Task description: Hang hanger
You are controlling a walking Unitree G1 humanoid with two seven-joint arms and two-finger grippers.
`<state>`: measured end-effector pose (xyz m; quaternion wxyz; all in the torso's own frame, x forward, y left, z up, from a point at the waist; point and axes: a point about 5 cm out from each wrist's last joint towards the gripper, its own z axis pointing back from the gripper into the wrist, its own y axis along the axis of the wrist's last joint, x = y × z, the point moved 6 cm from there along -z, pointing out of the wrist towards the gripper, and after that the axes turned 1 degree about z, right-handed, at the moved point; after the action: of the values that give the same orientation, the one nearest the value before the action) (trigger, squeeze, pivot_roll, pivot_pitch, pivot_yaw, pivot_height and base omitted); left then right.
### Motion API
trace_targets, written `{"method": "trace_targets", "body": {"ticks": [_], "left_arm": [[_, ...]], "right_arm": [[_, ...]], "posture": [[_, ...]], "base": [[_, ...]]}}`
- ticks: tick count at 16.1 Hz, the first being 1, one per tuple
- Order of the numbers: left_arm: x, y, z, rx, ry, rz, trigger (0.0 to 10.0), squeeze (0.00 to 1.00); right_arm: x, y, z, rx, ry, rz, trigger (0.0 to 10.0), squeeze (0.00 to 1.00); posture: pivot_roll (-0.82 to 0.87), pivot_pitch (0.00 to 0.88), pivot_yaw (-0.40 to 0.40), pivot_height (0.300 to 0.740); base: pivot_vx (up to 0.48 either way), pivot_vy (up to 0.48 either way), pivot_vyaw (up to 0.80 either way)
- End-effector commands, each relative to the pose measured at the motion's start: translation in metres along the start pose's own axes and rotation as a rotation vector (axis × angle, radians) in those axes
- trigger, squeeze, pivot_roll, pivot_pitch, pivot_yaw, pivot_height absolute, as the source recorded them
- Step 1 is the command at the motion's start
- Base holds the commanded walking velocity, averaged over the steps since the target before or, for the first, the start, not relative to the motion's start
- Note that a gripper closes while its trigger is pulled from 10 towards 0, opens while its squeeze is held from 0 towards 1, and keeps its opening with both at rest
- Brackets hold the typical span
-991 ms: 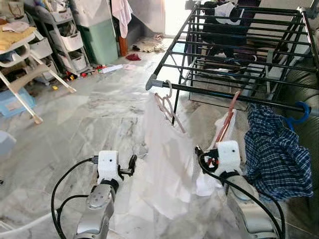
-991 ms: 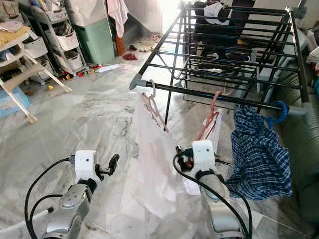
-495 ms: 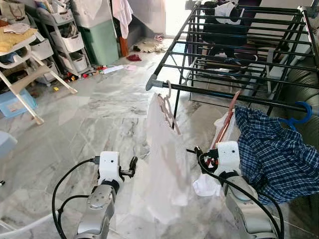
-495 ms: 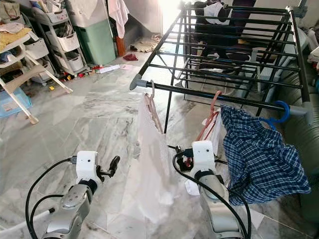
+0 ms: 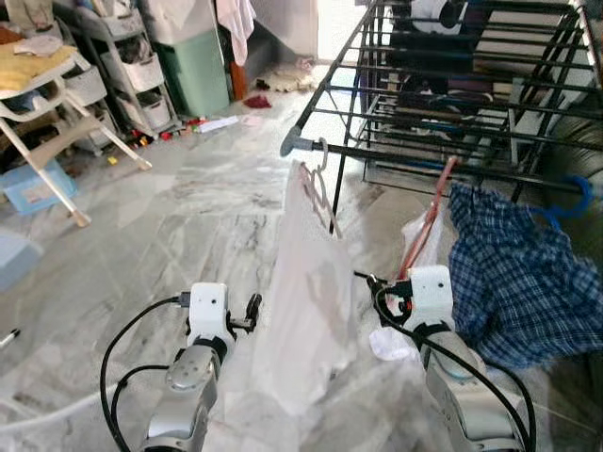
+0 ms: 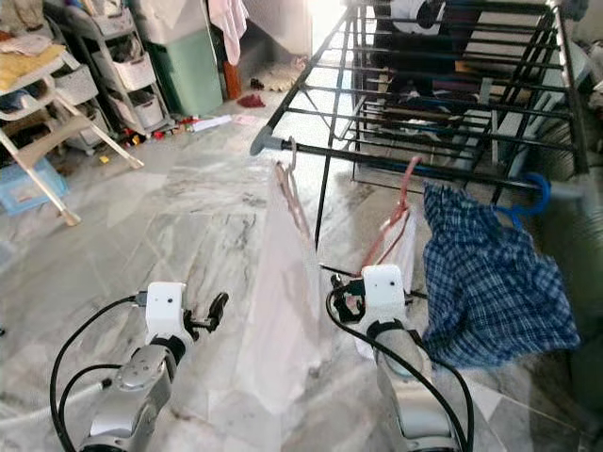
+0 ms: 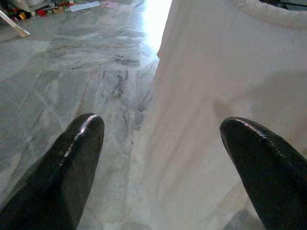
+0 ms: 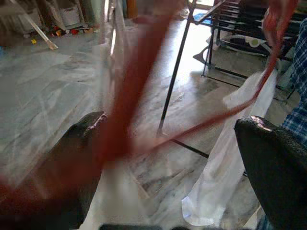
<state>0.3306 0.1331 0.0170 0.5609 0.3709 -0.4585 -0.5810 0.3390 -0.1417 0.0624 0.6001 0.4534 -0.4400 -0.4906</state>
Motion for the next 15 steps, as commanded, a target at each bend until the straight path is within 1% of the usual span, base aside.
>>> {"method": "trace_targets", "body": {"ticks": [1,6,8,11,12,15], "left_arm": [[-0.003,-0.004,0.001,-0.017,0.004,-0.007,10.0,0.00],[-0.002,-0.004,0.000,-0.020,-0.002,-0.008,10.0,0.00],[-0.001,-0.003,-0.001,-0.016,-0.008,-0.010,10.0,0.00],[0.003,-0.002,-0.001,-0.007,-0.056,-0.006,10.0,0.00],[0.003,-0.003,-0.001,-0.008,-0.056,-0.007,10.0,0.00],[-0.002,-0.016,-0.001,-0.048,-0.051,-0.006,10.0,0.00]], "right_arm": [[0.001,0.002,-0.001,0.004,-0.007,-0.009,10.0,0.00],[0.002,0.001,0.000,0.004,-0.011,-0.009,10.0,0.00],[0.004,0.000,0.001,0.002,-0.017,-0.008,10.0,0.00],[0.005,-0.001,0.002,-0.001,-0.025,-0.008,10.0,0.00],[0.005,-0.002,0.003,-0.001,-0.026,-0.008,10.0,0.00],[0.004,-0.008,0.002,-0.015,-0.021,-0.006,10.0,0.00]], "posture": [[-0.11,0.000,0.074,0.740],[-0.11,0.000,0.077,0.740],[-0.11,0.000,0.081,0.740],[-0.12,0.000,0.090,0.740],[-0.12,0.000,0.090,0.740],[-0.12,0.000,0.096,0.740]], "base": [[-0.274,0.000,0.00],[-0.263,0.000,0.00],[0.000,0.000,0.00],[0.000,0.000,0.00],[0.000,0.000,0.00],[0.000,0.000,0.00]]}}
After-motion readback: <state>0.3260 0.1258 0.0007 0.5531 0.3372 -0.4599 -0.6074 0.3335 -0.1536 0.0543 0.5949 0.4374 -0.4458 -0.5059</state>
